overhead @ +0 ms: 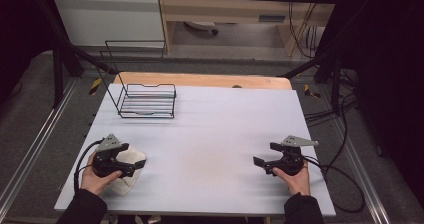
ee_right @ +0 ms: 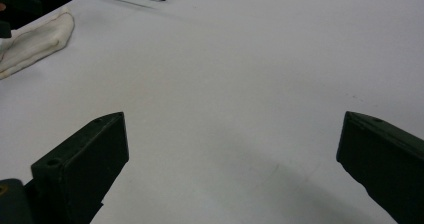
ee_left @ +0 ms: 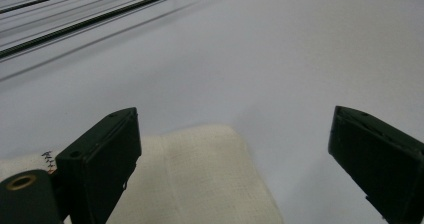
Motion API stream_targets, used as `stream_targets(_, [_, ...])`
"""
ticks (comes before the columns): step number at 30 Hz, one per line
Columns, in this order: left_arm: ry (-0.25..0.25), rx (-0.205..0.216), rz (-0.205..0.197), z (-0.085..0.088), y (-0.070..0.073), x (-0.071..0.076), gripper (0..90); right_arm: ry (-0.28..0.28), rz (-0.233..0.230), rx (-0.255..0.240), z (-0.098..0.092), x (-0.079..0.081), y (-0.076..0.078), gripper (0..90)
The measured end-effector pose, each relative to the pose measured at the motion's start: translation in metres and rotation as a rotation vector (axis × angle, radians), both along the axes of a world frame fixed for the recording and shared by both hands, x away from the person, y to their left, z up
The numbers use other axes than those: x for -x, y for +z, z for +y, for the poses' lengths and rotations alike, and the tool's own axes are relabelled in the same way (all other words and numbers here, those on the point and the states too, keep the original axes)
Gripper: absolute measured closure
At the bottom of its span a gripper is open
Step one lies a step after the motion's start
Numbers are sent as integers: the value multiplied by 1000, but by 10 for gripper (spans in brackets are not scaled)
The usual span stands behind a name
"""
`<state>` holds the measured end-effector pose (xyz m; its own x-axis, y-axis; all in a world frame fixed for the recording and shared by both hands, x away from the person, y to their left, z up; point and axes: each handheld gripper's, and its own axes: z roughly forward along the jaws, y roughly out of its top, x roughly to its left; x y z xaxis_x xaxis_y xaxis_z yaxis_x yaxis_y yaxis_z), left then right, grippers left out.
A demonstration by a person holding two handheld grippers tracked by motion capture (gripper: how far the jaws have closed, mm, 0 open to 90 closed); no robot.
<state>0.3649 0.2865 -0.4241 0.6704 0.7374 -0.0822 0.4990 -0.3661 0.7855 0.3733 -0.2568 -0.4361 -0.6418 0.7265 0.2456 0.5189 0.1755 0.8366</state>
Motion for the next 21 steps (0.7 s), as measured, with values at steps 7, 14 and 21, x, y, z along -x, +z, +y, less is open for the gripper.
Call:
stream_targets(7, [5,-1,1,-2,1,-1,77,6,4,6,0,0,0,8])
stream_targets(14, [24,-23,0,-6,3,1,131,5,15,16,2,-1,-2,9])
stream_targets(21, [41,-49,8,-12,5,-1,263,7,17,24,2,-1,-2,10])
